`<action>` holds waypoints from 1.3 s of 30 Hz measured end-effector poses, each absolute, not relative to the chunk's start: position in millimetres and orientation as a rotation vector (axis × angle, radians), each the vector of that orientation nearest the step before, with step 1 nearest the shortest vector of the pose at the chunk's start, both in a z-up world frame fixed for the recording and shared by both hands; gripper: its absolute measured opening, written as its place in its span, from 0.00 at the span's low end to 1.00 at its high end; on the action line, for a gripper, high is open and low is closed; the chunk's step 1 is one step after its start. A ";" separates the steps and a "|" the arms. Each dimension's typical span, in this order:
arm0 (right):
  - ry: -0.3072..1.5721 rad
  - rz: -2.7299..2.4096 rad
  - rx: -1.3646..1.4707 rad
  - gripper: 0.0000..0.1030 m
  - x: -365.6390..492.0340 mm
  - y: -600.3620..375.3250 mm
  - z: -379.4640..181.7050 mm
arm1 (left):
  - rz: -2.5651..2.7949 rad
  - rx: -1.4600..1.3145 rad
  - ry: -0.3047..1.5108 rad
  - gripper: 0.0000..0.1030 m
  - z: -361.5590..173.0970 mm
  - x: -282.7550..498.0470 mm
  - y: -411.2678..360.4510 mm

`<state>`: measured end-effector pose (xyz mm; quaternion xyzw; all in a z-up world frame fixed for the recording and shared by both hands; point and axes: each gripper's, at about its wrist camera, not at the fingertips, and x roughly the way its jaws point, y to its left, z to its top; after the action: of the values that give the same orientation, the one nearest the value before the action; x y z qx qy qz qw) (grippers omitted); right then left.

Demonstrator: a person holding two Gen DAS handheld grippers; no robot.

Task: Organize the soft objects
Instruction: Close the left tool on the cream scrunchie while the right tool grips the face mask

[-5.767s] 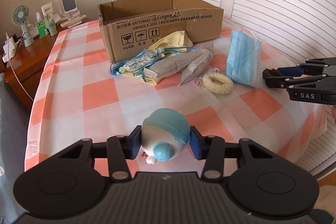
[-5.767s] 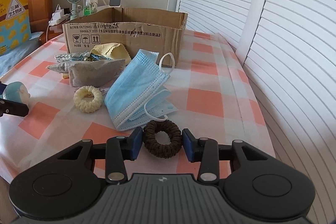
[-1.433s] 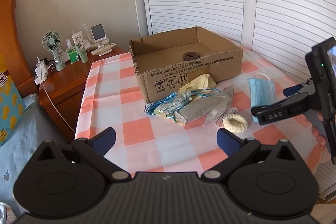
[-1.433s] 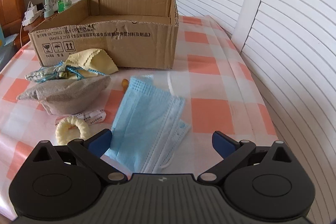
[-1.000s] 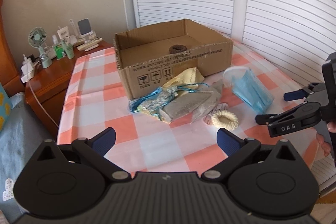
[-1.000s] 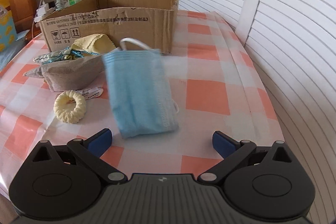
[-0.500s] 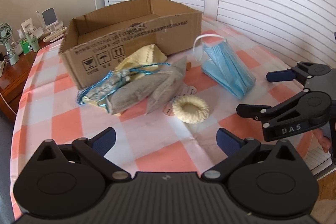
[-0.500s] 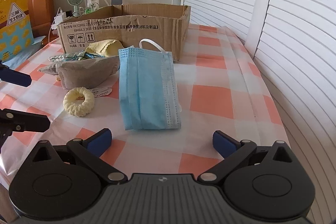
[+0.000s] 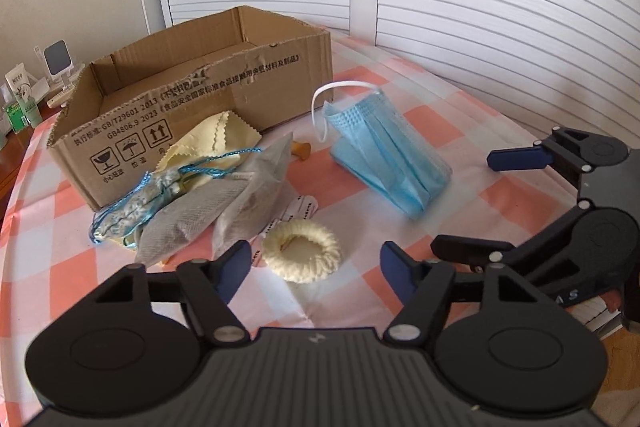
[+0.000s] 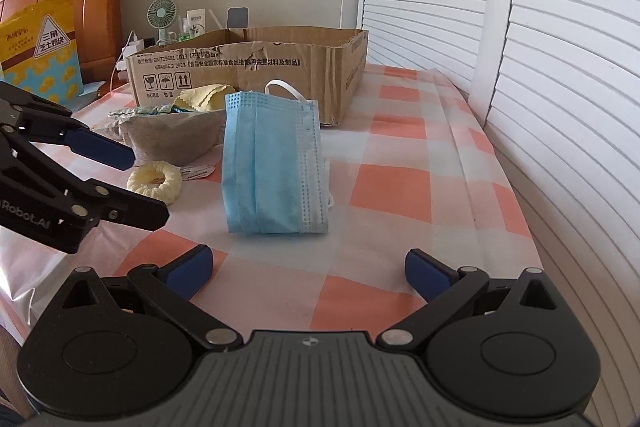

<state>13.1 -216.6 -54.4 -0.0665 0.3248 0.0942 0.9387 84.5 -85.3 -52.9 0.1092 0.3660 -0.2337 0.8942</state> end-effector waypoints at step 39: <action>0.743 0.180 -0.172 1.00 49.8 -177.3 -49.3 | -0.409 0.141 0.787 0.45 -62.1 65.3 -19.4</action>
<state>49.8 -177.3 -49.3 -0.0837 0.3622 0.0877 0.9242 65.3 -19.4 -62.1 0.0682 0.3805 -0.1976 0.9008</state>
